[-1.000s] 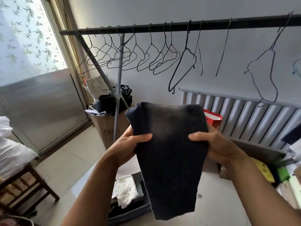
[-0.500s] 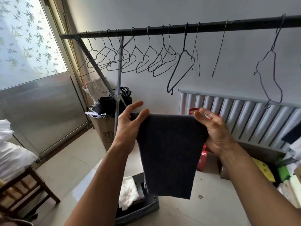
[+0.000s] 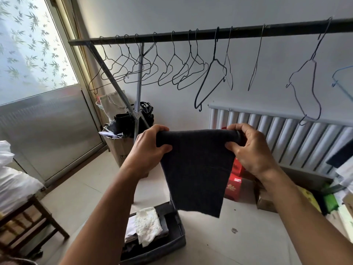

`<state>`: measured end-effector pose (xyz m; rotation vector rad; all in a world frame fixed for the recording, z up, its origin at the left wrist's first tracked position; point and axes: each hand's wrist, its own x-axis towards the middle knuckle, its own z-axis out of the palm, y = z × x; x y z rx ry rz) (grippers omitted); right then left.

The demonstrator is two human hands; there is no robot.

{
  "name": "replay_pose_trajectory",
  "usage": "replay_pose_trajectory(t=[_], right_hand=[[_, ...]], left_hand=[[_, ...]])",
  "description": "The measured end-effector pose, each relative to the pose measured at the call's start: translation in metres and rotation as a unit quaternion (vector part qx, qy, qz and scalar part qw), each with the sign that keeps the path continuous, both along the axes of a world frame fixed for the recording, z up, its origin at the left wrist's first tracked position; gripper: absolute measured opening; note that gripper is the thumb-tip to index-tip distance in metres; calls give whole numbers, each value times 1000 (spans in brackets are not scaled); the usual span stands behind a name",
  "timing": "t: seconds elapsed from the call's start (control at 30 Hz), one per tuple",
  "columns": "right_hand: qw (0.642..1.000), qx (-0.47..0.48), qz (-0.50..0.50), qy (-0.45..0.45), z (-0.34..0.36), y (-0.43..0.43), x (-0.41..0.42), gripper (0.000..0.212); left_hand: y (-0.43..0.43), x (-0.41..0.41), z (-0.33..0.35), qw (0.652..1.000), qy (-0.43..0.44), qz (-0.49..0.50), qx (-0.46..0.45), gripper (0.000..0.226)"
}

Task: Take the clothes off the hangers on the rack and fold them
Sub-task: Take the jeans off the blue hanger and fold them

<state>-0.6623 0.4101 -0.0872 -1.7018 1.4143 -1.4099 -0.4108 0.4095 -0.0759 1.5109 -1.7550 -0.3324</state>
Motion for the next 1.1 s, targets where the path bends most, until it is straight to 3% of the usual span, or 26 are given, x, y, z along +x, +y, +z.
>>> replay_pose_trajectory(t=[0.1, 0.23, 0.33, 0.43, 0.67, 0.8, 0.97, 1.07, 1.1], right_hand=[[997, -34, -38, 56, -4, 1, -2, 10], [989, -61, -79, 107, -3, -3, -6, 14], [996, -44, -51, 51, 4, -3, -11, 17], [1000, -28, -5, -11, 8, -1, -15, 23], [974, -31, 142, -172, 12, 4, -18, 15], [960, -49, 163, -221, 15, 2, -15, 21], [945, -35, 162, -281, 12, 0, -13, 24], [940, -11, 158, -304, 5, -4, -15, 12], [946, -9, 129, -297, 1, -7, -15, 18]], left_hand=[[0, 3, -1, 997, -54, 41, -48, 25], [-5, 10, -7, 989, -90, 60, -97, 24], [-6, 13, -5, 997, 39, -29, -63, 21], [-1, 14, 0, 962, 250, -102, 50, 19], [1, 13, -1, 897, 413, -118, 103, 43], [5, 10, 4, 869, 464, -133, 110, 38], [8, 7, 12, 864, 472, -131, 118, 28], [8, 7, 22, 897, 416, -110, 104, 19], [8, 6, 25, 917, 376, -99, 95, 18]])
